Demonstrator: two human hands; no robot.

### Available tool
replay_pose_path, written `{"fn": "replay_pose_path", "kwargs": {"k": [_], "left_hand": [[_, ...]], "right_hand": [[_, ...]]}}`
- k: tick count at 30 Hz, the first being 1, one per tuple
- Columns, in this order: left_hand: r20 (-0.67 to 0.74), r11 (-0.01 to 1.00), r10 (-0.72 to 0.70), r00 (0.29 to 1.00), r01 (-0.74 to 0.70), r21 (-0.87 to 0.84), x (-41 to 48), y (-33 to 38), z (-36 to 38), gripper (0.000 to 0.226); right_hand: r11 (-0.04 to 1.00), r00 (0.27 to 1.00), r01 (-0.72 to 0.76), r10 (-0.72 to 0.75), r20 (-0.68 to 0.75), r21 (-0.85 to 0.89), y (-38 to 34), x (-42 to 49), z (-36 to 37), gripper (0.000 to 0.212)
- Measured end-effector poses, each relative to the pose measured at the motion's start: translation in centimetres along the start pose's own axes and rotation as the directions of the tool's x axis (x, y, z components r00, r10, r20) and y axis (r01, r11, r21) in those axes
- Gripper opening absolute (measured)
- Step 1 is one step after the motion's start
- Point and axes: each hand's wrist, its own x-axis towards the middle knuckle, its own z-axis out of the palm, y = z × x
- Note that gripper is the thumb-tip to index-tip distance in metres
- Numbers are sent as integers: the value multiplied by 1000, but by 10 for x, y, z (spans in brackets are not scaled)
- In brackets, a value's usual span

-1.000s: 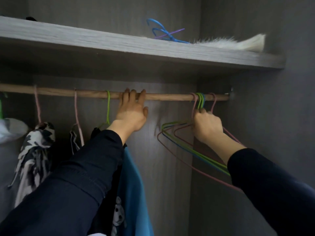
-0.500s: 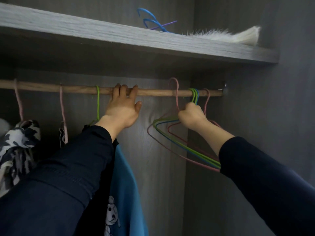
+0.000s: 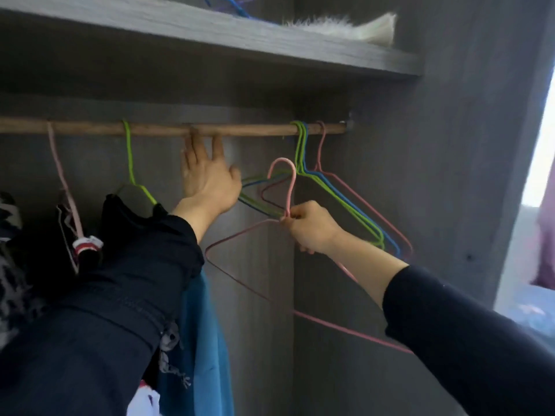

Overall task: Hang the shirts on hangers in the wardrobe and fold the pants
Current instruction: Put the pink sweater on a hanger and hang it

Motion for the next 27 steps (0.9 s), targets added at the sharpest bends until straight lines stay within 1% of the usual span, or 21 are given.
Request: {"fn": "replay_pose_path", "kwargs": {"k": [3, 6, 9, 12, 17, 20, 22, 25, 27], "left_hand": [[79, 984, 14, 997, 0, -180, -39, 38, 13, 65], [93, 956, 69, 993, -39, -289, -76, 79, 20, 63], [94, 907, 74, 993, -28, -421, -117, 124, 22, 61], [54, 869, 108, 993, -68, -491, -168, 173, 18, 58], [-16, 771, 128, 992, -110, -627, -266, 273, 5, 49], [-36, 724, 211, 977, -181, -666, -327, 340, 0, 46], [24, 703, 293, 956, -199, -683, -365, 384, 2, 46], [190, 699, 364, 912, -133, -702, -422, 455, 9, 46], [285, 706, 411, 866, -105, -700, -459, 502, 15, 46]], "right_hand": [[997, 998, -63, 63, 0, 47, 14, -36, -19, 32], [990, 992, -128, 128, 7, 67, 31, -78, -51, 29], [977, 982, -190, 189, 16, 100, 56, -127, -92, 29], [961, 971, -241, 239, 28, 134, 85, -184, -139, 28], [916, 936, -351, 346, 60, 193, 143, -298, -223, 12], [886, 901, -434, 428, 73, 163, 181, -374, -273, 14], [855, 865, -501, 500, 49, 134, 204, -420, -303, 16], [787, 788, -610, 615, -32, 93, 241, -486, -347, 16], [743, 740, -659, 668, -78, 113, 270, -530, -372, 17]]}}
